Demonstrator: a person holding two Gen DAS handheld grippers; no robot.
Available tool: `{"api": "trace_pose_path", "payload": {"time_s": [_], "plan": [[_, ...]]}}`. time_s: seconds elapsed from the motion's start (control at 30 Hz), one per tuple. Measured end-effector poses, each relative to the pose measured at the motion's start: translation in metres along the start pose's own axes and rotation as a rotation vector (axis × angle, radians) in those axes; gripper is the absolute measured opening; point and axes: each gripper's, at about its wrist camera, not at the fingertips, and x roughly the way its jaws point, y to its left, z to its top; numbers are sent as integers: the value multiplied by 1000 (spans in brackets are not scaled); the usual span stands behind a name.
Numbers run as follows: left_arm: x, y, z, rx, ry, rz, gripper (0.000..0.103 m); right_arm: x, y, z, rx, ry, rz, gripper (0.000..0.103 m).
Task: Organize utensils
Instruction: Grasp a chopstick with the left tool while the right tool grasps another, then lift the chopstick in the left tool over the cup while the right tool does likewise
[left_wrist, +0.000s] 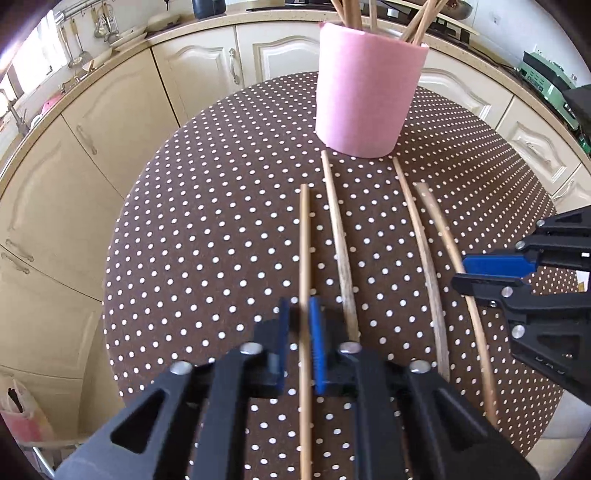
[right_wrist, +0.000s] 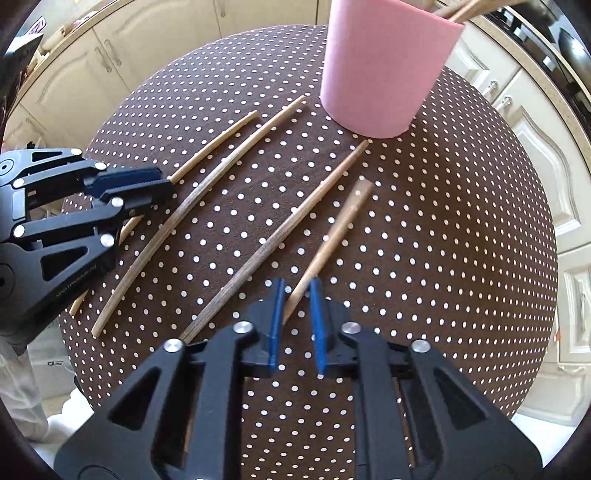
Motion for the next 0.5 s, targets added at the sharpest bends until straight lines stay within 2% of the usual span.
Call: {"api": "trace_pose_path", "payload": {"time_s": [0.2, 0.37, 0.5], "plan": [[6, 1, 5, -37, -22, -37, 5, 0, -4, 6, 11, -8, 12, 6], [5, 16, -2, -105, -75, -105, 5, -2, -26, -2, 58, -59, 11, 6], [-9, 22, -10, -126, -133, -128, 5, -9, -40, -14, 88, -107, 53, 6]]}}
